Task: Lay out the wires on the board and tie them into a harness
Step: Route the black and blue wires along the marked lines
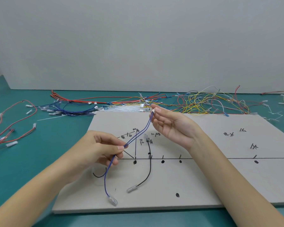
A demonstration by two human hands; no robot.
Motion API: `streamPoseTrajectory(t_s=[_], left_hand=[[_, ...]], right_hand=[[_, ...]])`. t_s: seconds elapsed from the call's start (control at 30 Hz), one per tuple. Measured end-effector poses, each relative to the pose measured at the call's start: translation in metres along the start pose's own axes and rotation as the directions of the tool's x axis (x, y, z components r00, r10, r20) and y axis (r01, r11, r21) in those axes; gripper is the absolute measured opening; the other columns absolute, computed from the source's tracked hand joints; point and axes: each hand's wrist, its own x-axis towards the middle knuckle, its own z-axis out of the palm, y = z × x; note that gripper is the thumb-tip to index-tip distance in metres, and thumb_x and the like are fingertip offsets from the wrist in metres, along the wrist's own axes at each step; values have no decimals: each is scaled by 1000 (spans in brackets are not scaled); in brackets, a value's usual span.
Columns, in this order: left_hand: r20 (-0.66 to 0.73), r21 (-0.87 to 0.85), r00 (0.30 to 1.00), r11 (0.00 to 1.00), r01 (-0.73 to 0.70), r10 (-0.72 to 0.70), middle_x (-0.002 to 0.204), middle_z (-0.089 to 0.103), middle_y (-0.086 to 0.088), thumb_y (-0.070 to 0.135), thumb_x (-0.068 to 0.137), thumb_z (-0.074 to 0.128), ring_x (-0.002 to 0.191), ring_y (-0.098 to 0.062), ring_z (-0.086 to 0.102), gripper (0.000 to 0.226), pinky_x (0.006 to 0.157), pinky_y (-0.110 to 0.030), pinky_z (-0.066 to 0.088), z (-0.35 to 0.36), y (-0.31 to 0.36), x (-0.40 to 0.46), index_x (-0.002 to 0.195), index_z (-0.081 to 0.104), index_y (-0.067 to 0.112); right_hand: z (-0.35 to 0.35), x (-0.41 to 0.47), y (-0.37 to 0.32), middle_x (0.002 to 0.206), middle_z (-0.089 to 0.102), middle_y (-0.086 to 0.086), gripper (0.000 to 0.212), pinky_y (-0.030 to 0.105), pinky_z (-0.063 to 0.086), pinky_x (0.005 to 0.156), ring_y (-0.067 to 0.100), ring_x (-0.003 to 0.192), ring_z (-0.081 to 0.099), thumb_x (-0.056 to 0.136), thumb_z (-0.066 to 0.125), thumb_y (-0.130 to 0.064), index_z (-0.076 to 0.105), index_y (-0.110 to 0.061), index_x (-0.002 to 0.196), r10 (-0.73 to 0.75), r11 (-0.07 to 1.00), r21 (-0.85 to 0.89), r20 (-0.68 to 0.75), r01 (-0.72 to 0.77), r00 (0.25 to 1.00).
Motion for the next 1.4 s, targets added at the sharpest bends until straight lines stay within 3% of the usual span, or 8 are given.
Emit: streamPoseTrajectory(t_s=[0.2,0.37,0.57,0.77,0.9,1.0,1.27,1.4], left_hand=[[41,41,999,999,15,-16,71,68,-9,7,83,70,46,-18,54,10,43,-21,45,5,-3,-1,83,78,12],[23,42,999,999,-25,24,72,70,-7,11,81,71,38,-10,39,11,34,-16,31,1,-1,-1,87,79,17],[88,190,995,979,-71,55,70,70,-2,17,82,73,38,-10,39,9,35,-16,30,-5,-3,-2,86,79,22],[149,309,985,942,-131,88,70,71,-5,19,84,72,38,-14,47,10,39,-17,37,-1,-12,1,82,78,27],[133,315,987,940,-129,91,66,70,-6,19,85,72,38,-14,47,11,39,-19,37,-1,-16,3,80,78,27],[104,308,992,946,-106,77,64,69,-7,18,85,71,39,-13,45,12,38,-21,38,-3,-17,5,80,78,26],[91,310,993,945,-105,81,64,69,-7,18,85,71,39,-13,45,12,38,-22,38,-3,-21,8,80,77,26],[87,308,993,945,-108,85,64,69,-7,19,85,71,40,-13,45,11,38,-21,37,-4,-22,9,81,77,27]], right_hand=[[1,0,1,82,67,4,19,19,56,63,15,75,68,71,72,-7,77,-4,89,-1,1000,-18,-17,0,1000],[-1,1,0,81,68,5,16,19,56,61,15,74,68,72,71,-6,78,-4,86,8,1000,14,-14,-8,1000],[-5,12,1,86,70,2,22,21,54,62,14,73,67,83,70,-5,72,-10,104,-85,892,-450,-80,40,993],[2,30,15,92,69,-6,15,23,43,67,10,74,58,81,73,-9,76,-19,92,-135,667,-745,-132,-8,982],[7,42,21,89,70,-2,14,15,44,55,12,78,59,83,72,-8,74,-19,91,-130,585,-811,-131,-31,983],[9,47,23,90,69,4,14,9,41,45,8,68,59,84,70,-5,74,-13,94,-138,563,-826,-141,-39,980],[4,50,25,83,68,5,14,9,38,43,-1,52,58,84,69,-2,74,-10,95,-162,549,-835,-145,-33,976],[2,52,26,85,68,6,14,9,39,45,6,60,58,84,69,-2,74,-13,91,-166,546,-837,-142,-29,976]])
